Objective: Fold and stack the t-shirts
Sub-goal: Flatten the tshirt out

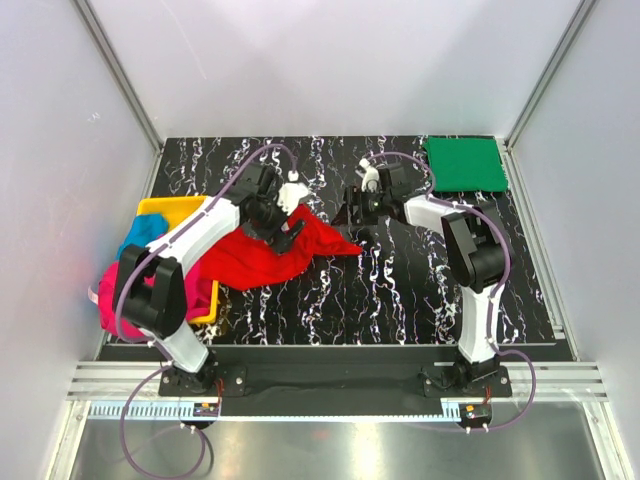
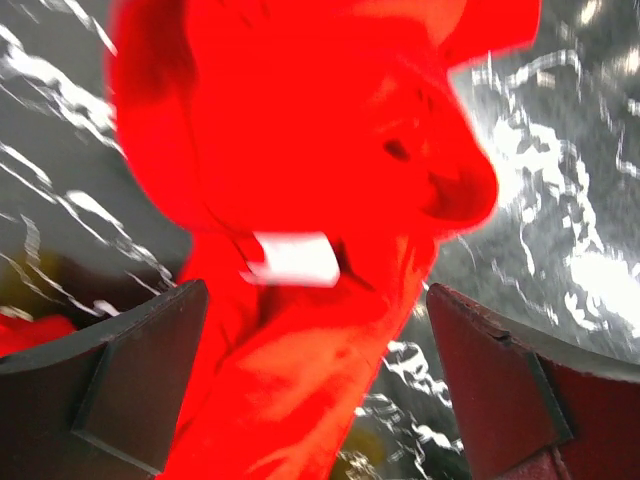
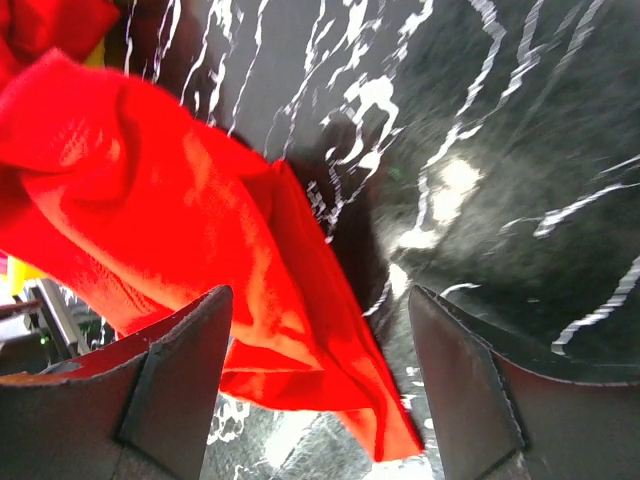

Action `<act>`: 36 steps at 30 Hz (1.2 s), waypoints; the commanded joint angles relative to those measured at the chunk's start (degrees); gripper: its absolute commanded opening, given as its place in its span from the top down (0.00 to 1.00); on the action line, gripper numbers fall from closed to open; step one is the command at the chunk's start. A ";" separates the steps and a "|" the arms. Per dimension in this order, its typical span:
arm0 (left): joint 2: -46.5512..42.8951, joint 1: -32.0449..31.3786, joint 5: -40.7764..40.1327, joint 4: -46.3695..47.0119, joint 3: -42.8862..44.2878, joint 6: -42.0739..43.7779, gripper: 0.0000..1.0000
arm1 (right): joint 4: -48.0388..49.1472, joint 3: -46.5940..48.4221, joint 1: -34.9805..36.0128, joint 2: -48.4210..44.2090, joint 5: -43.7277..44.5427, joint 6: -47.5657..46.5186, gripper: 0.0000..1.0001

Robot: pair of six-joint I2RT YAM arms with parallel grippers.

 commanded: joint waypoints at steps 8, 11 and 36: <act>-2.93 2.44 -8.45 3.24 -9.55 5.21 0.01 | 4.81 -4.13 4.32 0.18 -1.41 4.35 0.51; -1.07 0.42 -8.89 5.87 -11.15 4.34 0.02 | 4.12 -3.96 4.23 -1.32 -0.80 3.83 0.75; -24.35 5.60 -11.62 -17.49 25.73 -2.69 1.00 | -34.55 5.17 0.19 -43.05 17.03 -8.56 1.00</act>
